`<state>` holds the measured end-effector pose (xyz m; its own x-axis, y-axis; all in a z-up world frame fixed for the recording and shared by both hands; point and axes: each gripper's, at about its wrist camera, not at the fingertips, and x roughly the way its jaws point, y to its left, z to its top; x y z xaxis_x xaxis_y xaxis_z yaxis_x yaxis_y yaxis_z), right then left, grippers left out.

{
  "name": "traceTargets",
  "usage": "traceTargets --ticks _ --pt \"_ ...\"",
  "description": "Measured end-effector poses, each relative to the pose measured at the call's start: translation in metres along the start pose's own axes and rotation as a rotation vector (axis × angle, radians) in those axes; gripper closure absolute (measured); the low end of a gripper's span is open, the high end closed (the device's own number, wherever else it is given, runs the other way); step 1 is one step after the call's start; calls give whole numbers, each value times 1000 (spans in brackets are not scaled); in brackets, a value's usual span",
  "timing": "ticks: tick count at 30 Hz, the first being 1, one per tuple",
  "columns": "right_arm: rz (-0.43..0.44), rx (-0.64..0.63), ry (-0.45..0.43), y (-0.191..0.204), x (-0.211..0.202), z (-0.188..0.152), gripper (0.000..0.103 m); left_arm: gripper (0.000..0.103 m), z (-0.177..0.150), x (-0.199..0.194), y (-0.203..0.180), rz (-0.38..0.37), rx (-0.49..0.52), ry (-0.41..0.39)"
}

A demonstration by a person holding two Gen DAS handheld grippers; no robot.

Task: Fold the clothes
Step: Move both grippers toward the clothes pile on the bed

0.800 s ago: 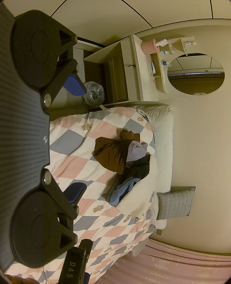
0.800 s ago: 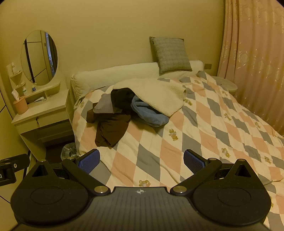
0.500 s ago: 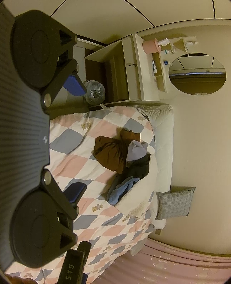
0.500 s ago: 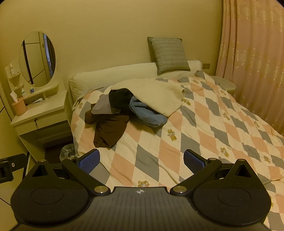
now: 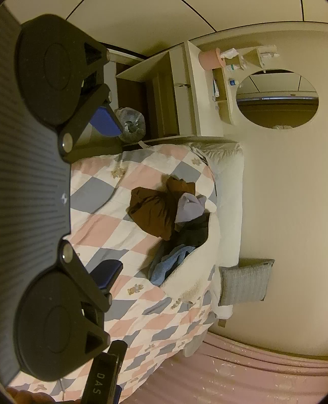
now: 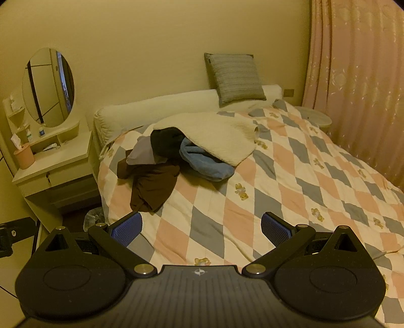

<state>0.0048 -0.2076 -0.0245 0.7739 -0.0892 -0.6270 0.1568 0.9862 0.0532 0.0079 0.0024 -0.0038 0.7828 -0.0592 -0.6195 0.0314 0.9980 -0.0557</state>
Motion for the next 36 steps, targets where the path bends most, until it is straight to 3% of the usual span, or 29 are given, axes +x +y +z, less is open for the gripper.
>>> traceTargets --ticks 13,18,23,27,33,36 --pt "11 60 -4 -11 12 3 0 1 8 10 -4 -28 57 -11" --pt "45 81 3 -16 28 1 0 1 17 31 -6 -46 83 5" --pt "56 113 13 -24 49 4 0 0 33 66 -2 -82 99 16" --pt "18 188 5 -35 76 10 0 1 54 102 3 -138 109 27" --pt "-32 315 26 -49 133 26 0 1 91 173 -6 -161 195 -60" --pt "-38 359 21 -50 163 39 0 1 110 218 -8 -166 233 -25"
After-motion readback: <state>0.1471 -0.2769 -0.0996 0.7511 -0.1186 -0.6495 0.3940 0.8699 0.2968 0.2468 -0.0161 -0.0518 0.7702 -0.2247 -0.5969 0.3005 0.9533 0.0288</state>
